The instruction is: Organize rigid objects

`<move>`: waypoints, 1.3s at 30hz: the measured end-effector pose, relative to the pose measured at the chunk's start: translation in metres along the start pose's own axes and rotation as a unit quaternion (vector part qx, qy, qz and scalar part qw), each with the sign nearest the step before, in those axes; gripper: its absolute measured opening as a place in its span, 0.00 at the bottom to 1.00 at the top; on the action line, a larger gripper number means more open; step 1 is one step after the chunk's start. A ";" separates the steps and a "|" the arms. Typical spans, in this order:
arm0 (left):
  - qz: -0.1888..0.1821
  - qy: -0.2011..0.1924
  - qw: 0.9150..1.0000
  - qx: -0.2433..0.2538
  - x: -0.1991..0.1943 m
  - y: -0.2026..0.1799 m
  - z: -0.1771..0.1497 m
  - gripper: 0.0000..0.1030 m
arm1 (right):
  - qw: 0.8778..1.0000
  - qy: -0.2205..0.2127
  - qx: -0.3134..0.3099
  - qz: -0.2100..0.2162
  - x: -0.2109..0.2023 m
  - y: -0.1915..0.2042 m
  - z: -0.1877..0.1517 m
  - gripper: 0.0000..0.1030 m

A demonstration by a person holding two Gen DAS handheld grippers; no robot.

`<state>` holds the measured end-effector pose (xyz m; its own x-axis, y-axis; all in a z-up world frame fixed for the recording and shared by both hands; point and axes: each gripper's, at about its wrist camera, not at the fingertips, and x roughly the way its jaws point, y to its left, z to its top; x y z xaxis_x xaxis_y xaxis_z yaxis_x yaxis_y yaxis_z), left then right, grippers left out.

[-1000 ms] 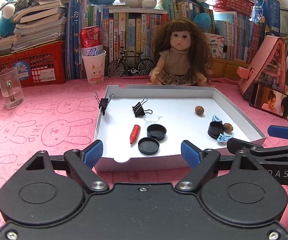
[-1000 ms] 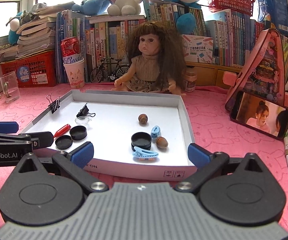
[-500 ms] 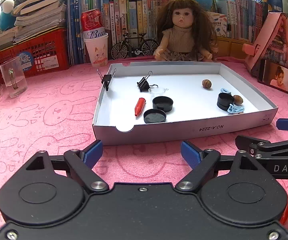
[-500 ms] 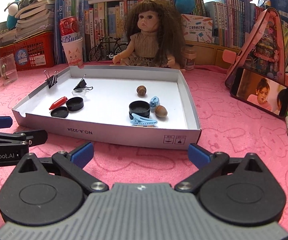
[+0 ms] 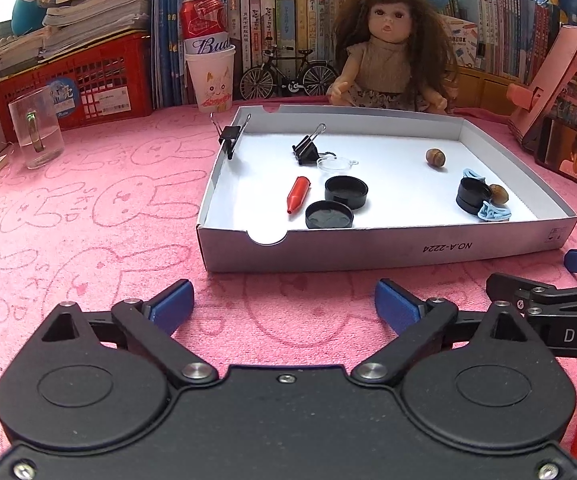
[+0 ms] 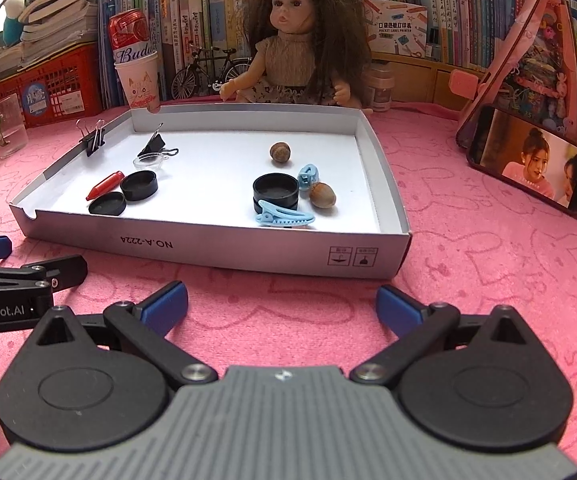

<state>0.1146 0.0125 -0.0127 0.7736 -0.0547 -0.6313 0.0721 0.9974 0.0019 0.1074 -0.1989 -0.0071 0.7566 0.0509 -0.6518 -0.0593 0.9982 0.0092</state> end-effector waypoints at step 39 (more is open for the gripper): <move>0.001 0.003 1.000 -0.001 0.001 -0.001 0.000 1.00 | 1.000 0.000 0.000 0.000 -0.001 0.000 0.000 1.00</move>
<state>0.1152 0.0120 -0.0138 0.7694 -0.0518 -0.6366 0.0686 0.9976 0.0018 0.1070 -0.1991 -0.0064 0.7563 0.0514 -0.6522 -0.0595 0.9982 0.0096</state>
